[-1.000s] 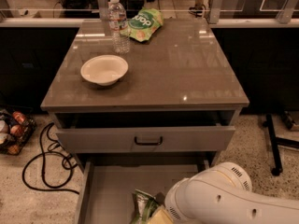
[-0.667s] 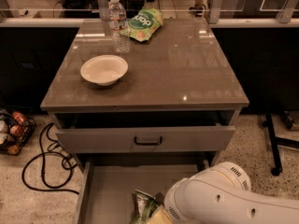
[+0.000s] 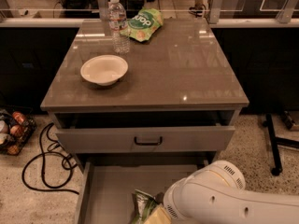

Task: Pick green jalapeno chip bag from middle drawer and place on counter

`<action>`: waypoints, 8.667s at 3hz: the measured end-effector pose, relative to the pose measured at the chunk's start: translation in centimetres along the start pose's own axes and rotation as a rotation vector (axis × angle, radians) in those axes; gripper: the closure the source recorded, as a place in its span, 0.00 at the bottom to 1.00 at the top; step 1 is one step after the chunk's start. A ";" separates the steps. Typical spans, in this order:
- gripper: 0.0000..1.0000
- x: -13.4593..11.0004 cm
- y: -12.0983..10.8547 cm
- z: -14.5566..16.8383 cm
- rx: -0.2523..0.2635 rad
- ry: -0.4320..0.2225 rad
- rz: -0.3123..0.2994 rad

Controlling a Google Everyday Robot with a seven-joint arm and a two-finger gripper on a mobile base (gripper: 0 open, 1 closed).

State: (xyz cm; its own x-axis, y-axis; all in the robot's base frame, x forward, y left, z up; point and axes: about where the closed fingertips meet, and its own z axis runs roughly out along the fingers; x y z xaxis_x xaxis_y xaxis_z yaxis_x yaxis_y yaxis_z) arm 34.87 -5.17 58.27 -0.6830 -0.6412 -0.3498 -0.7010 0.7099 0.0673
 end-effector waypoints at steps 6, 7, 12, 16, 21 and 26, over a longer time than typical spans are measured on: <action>0.00 3.9 -2.7 16.3 -0.023 0.186 0.334; 0.00 3.6 -0.5 18.2 -0.038 0.206 0.318; 0.86 2.9 1.3 20.9 -0.036 0.215 0.256; 1.00 0.9 3.4 14.0 0.075 0.206 0.168; 1.00 -4.7 -2.0 -1.4 0.127 -0.241 0.111; 1.00 -10.3 -1.8 -8.1 0.167 -0.460 0.059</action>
Offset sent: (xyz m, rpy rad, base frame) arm 0.0362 -0.0164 -0.1865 -0.0997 0.2093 -0.3544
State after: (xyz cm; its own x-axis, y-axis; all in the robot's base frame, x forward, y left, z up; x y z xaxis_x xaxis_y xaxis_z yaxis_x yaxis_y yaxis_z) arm 41.43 -2.21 69.34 -0.5333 -0.4301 -0.7285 -0.5955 0.8025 -0.0378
